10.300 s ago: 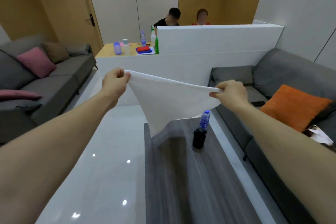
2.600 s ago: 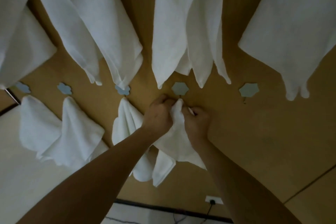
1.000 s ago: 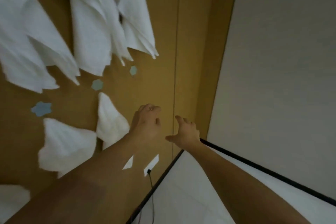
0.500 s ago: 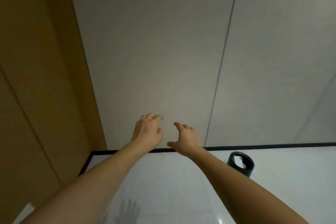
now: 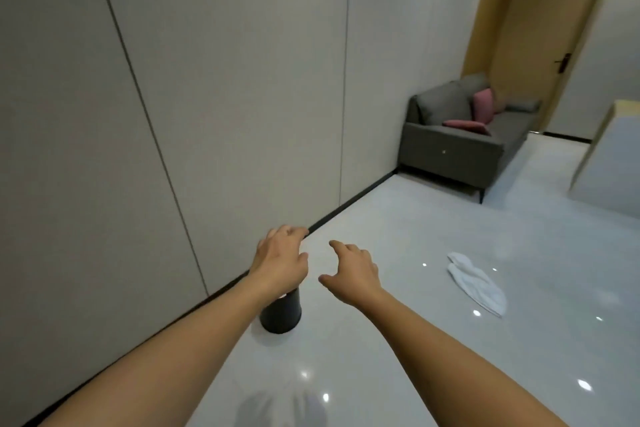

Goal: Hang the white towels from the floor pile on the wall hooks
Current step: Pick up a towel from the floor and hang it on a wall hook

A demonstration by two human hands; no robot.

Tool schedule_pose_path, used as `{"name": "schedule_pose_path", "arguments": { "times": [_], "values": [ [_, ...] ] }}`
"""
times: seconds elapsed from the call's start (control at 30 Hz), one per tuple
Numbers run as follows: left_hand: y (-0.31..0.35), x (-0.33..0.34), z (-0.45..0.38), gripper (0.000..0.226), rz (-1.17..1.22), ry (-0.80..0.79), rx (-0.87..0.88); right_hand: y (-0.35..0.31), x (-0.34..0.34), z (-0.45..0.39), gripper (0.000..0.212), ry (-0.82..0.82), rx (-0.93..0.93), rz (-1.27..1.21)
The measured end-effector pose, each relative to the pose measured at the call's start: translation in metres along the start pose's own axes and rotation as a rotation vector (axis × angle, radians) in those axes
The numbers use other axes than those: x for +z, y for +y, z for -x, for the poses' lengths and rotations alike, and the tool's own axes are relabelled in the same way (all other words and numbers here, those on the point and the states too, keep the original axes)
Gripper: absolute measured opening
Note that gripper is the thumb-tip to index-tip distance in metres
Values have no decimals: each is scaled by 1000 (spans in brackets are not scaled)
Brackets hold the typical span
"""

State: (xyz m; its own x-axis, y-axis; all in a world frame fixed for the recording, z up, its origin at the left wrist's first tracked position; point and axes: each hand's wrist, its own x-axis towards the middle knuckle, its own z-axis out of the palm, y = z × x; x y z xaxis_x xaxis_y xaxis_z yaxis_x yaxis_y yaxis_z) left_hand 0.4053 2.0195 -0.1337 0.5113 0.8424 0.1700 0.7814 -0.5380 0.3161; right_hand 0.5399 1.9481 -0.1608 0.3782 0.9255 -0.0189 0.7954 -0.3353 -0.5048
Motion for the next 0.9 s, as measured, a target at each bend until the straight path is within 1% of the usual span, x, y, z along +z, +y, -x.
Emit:
{"name": "schedule_pose_path", "arguments": {
  "times": [0.1,0.27,0.5,0.63,0.73,0.9],
  "values": [
    [48,43,-76,49,36,-64,134,65,-30,-50,76,52,140,14],
    [130,97,-199,50,105,-165,294,152,-88,-126,74,102,347,6],
    [240,166,-324,49,133,-271,492,262,-152,-195,72,177,576,-23],
    [299,214,-380,48,106,-327,608,333,-176,-226,66,206,668,-60],
    [344,256,-426,47,87,-343,668,395,-192,-259,66,222,705,-79],
    [422,334,-509,48,66,-393,687,512,-217,-329,67,217,768,-133]
  ]
}}
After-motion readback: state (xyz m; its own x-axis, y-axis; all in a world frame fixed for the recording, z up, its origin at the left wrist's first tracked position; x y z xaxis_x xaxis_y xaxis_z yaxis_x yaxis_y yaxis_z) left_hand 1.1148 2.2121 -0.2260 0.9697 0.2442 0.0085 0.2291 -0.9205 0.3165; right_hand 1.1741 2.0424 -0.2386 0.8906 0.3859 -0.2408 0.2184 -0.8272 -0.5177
